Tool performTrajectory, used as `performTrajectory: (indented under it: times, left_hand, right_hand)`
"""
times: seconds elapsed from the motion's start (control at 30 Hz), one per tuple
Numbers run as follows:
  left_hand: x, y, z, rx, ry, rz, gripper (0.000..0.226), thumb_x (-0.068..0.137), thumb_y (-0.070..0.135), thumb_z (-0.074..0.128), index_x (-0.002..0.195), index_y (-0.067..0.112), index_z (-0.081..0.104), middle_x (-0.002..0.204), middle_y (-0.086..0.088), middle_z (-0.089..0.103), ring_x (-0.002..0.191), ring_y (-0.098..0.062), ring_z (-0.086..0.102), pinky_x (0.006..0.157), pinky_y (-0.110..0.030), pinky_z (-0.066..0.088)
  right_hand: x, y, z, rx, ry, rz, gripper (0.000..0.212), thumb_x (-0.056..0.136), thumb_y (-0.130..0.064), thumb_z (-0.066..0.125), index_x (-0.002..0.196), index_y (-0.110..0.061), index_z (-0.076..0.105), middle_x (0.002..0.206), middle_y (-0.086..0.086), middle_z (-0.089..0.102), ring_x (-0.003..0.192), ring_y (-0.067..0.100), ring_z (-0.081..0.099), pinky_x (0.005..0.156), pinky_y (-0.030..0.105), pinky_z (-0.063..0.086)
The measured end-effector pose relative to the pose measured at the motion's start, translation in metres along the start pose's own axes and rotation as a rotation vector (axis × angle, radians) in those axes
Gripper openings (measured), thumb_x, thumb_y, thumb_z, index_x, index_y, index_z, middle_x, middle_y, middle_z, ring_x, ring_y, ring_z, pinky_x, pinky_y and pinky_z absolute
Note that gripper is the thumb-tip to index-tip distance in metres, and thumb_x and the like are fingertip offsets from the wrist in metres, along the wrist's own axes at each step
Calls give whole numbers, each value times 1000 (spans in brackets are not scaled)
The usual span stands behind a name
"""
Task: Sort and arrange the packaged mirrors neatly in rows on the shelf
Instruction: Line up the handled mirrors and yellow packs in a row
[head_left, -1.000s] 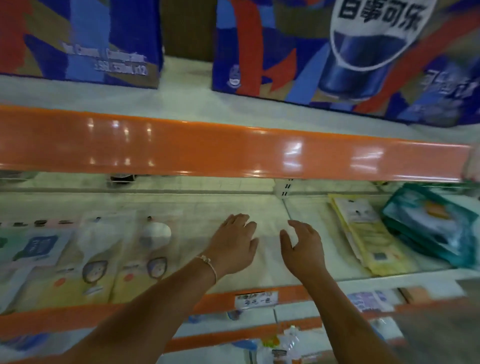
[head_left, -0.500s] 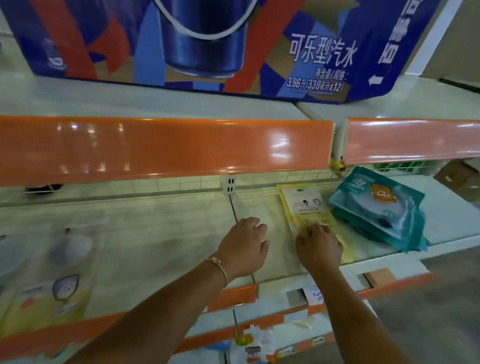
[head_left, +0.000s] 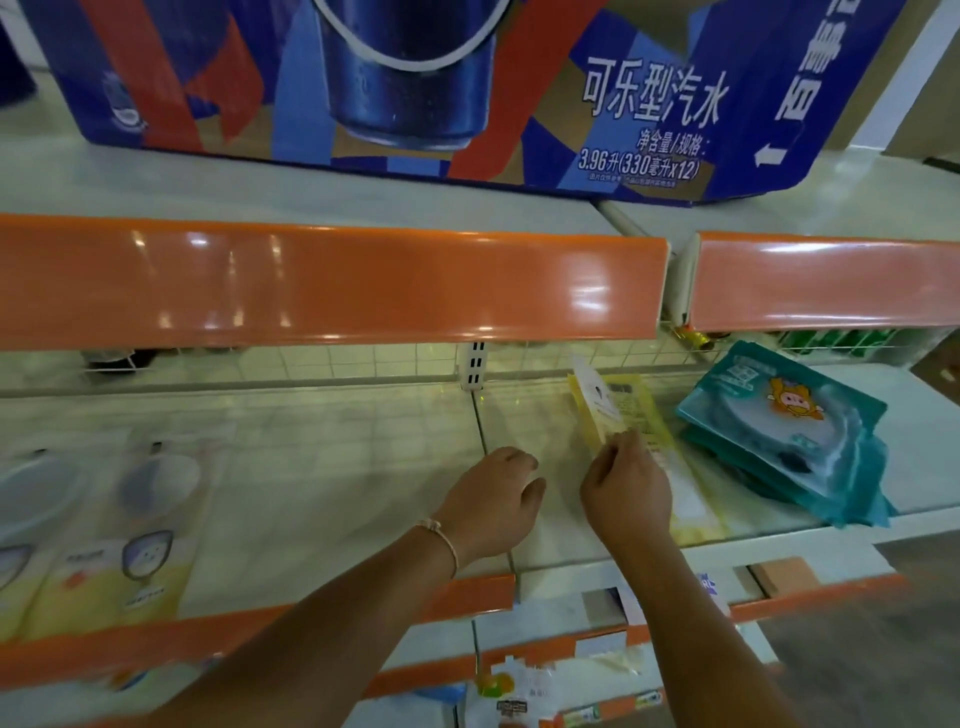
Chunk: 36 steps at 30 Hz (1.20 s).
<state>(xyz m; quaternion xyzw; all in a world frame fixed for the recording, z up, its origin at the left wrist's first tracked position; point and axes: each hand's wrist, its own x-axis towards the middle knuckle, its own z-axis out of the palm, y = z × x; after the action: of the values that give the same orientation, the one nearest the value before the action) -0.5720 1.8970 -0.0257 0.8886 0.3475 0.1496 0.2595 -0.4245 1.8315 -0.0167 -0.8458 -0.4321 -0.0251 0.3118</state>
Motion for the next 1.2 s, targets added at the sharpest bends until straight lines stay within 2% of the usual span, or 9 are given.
performTrajectory:
  times: [0.1,0.2,0.33,0.5,0.7,0.87,0.97,1.07,1.2]
  left_hand:
    - [-5,-1,-9,-184,24,-106,39,103,33,39,128,9,57,128,-9,60,117,-24,56,98,-30,43]
    - [-10,-7,-25,-504,52,-276,34,105,35,32,107,14,58,104,0,61,105,-21,59,85,-26,42]
    - [-17,-43,-41,-1216,90,-622,49,100,55,32,111,16,60,118,-13,63,104,-26,58,91,-36,47]
    - [-48,-85,-70,-1623,322,-738,45,96,50,50,121,13,60,112,-13,71,102,-31,68,78,-43,56]
    - [-89,-129,-111,-1435,444,-675,21,101,19,50,100,9,68,94,-14,73,78,-27,69,68,-38,55]
    - [-129,-165,-149,-1046,366,-660,28,96,30,58,97,6,70,92,-17,70,70,-21,61,63,-29,46]
    - [-152,-177,-159,-836,225,-649,32,96,37,55,82,10,65,77,-10,61,67,-21,55,63,-38,46]
    - [-168,-189,-161,-808,220,-675,25,98,35,52,89,14,61,86,-1,60,81,-15,56,81,-36,49]
    - [-188,-213,-163,-798,280,-716,32,94,38,56,111,12,61,99,2,61,95,-14,59,82,-27,49]
  right_hand:
    - [-7,-28,-9,109,-40,-81,8,95,-9,47,88,-10,43,60,2,51,52,26,52,48,32,39]
    - [-19,-57,-10,235,-132,-110,8,96,-13,50,89,-10,47,66,-4,53,58,14,54,52,31,43]
    - [-35,-89,-6,428,-225,-78,12,94,-12,56,85,-6,50,68,-6,53,57,1,50,48,12,37]
    - [-50,-124,19,657,-334,126,13,97,-16,49,85,-17,54,74,4,57,64,22,52,53,29,42]
    - [-68,-173,43,731,-443,182,11,99,-15,48,95,-11,58,77,9,65,46,13,59,47,29,47]
    - [-87,-203,68,888,-706,293,17,94,-24,63,110,-18,63,89,10,75,72,23,72,59,37,58]
    - [-102,-217,83,887,-735,297,18,96,-20,60,109,-10,67,88,11,76,77,26,73,65,39,59]
    - [-119,-230,99,827,-708,281,17,96,-18,60,109,-10,68,91,15,76,85,35,72,81,56,57]
    - [-140,-252,116,819,-711,312,15,92,-17,65,107,-12,67,88,16,76,82,37,73,80,60,56]
